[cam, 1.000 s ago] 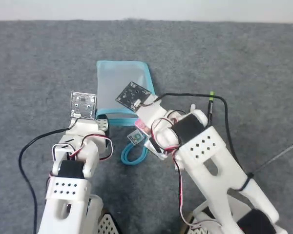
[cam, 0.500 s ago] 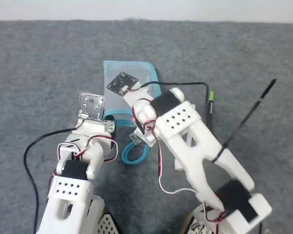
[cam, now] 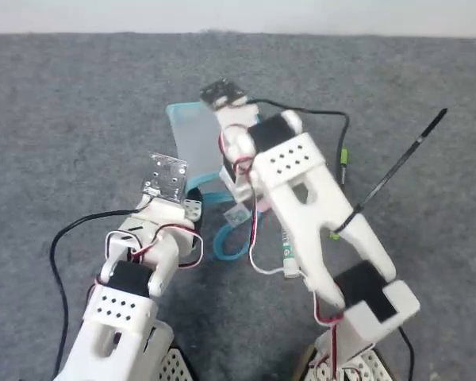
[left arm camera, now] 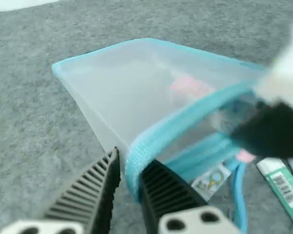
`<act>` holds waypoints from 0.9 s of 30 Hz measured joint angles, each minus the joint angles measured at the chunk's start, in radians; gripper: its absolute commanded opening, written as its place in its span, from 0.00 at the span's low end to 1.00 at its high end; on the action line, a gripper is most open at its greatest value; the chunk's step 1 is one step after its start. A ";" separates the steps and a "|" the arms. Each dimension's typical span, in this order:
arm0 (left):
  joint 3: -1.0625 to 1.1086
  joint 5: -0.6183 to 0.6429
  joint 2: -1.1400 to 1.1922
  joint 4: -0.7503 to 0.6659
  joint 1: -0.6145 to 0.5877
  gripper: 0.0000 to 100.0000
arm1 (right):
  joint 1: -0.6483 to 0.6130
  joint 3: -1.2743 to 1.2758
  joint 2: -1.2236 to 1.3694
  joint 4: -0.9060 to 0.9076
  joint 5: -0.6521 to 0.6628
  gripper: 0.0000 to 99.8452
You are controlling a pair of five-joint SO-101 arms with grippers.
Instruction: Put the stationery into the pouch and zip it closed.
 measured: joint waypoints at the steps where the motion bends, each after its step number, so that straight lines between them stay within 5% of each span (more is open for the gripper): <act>1: 0.000 0.000 0.000 -0.003 0.005 0.01 | 0.003 -0.034 0.021 0.020 -0.002 0.02; 8: 0.011 -0.017 0.000 -0.012 0.009 0.01 | 0.003 -0.249 0.163 0.175 -0.012 0.23; 27: 0.009 -0.017 -0.002 -0.038 -0.037 0.01 | -0.002 -0.356 0.086 0.189 0.002 0.21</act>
